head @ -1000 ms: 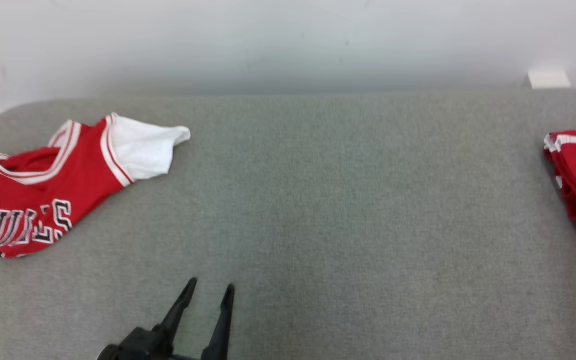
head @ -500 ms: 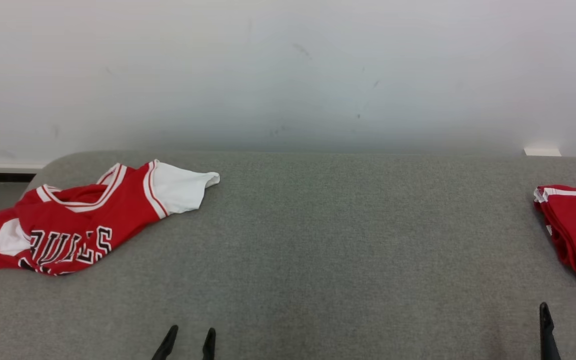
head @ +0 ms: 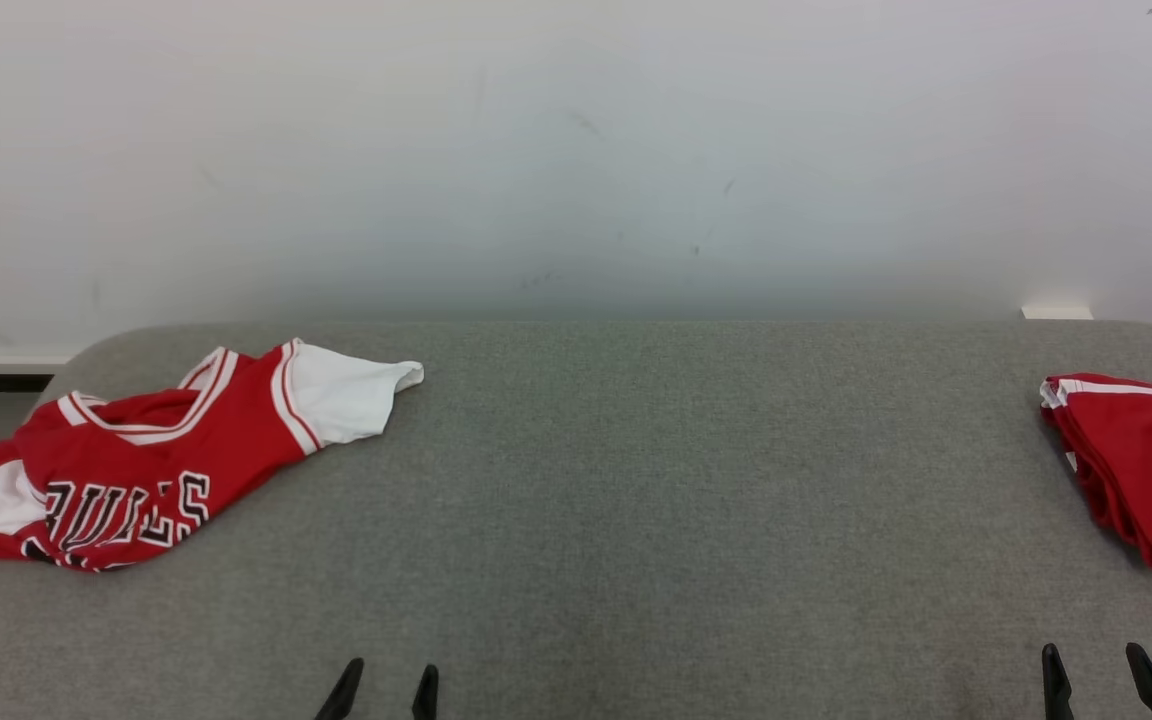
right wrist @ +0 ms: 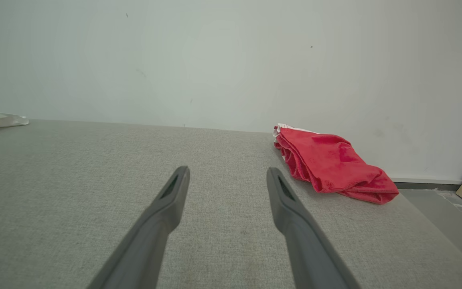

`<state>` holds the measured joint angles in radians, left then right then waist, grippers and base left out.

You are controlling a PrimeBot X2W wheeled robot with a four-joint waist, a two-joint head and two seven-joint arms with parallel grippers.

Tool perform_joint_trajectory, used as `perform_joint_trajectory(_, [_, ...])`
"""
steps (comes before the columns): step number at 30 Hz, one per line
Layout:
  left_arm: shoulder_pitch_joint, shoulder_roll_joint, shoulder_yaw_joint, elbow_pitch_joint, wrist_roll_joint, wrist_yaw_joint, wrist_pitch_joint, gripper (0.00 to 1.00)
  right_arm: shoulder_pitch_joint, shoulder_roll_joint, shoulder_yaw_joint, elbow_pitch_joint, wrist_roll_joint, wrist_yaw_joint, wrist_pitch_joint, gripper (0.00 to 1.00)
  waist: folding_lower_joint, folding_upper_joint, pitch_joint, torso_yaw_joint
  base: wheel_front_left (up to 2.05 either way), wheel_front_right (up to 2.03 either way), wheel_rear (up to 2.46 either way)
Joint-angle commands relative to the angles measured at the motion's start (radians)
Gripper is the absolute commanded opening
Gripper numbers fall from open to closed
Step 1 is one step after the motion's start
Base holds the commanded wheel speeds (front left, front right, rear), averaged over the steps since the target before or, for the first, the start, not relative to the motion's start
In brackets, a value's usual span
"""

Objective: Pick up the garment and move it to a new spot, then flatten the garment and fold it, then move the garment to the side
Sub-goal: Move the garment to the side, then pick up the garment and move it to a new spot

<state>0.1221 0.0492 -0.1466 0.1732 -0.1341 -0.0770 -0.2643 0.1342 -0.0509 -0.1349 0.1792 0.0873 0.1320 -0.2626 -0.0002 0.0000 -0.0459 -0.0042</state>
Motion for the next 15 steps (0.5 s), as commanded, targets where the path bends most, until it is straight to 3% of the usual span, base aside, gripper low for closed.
perform_joint_trajectory(1, [0.002, 0.003, -0.002, -0.005, -0.003, 0.005, 0.000, 1.00, 0.001, 0.000, -0.001, 0.004, 0.003, -0.003, -0.002, 1.00, 0.0002, 0.0000, 0.001, 0.001, 0.00, 0.00, 0.00])
perform_joint_trajectory(15, [-0.008, 0.003, -0.008, -0.004, -0.006, 0.005, 0.000, 1.00, 0.007, 0.000, 0.010, 0.009, 0.036, -0.003, -0.003, 1.00, 0.0002, 0.0000, 0.010, 0.019, 0.00, 0.00, 0.00])
